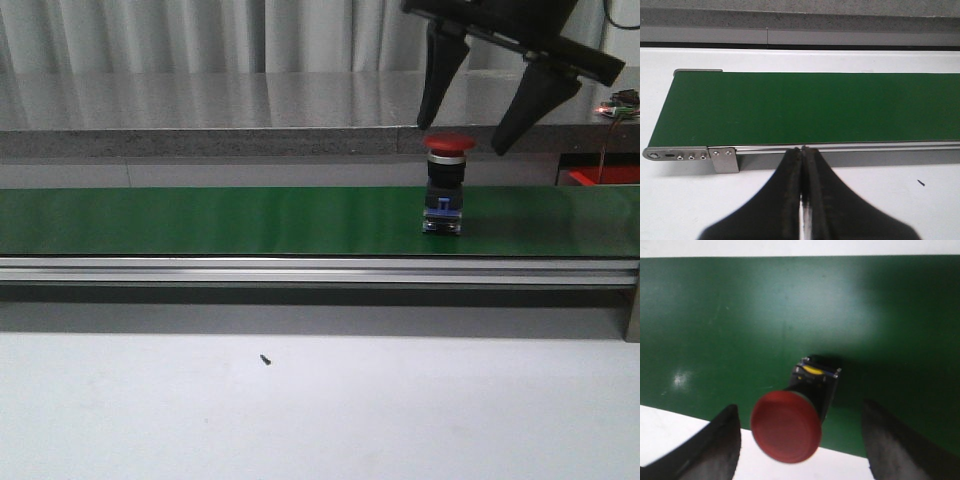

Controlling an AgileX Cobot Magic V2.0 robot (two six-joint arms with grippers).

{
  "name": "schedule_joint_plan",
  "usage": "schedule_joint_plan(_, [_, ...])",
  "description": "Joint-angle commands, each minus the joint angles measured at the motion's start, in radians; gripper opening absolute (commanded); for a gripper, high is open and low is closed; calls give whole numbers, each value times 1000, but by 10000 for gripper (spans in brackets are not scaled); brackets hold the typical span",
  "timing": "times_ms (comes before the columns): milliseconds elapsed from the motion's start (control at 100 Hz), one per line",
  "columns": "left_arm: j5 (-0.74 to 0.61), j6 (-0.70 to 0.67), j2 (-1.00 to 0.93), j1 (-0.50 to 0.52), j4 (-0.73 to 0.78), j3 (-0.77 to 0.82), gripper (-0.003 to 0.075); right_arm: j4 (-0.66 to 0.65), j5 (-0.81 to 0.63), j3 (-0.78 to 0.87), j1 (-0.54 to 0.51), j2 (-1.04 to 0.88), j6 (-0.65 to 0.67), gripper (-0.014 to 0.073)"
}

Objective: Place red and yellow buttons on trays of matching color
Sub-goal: 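Close the right gripper on the red button and lift it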

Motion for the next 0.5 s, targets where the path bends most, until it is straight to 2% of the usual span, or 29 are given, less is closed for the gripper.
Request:
schedule_joint_plan(0, [-69,0,1,-8,-19,-26,-20,7,-27,-20,-3,-27,1,515])
schedule_joint_plan(260, [-69,0,1,-8,-19,-26,-20,-6,-14,-20,-3,42,1,514])
schedule_joint_plan(310, [-69,0,1,-8,-19,-26,-20,-6,-7,-20,-3,47,1,492])
schedule_joint_plan(380, [-69,0,1,-8,-19,-26,-20,-11,4,-20,-3,50,1,412])
schedule_joint_plan(490, [-69,0,1,-8,-19,-26,-20,-30,20,-20,-3,51,1,233])
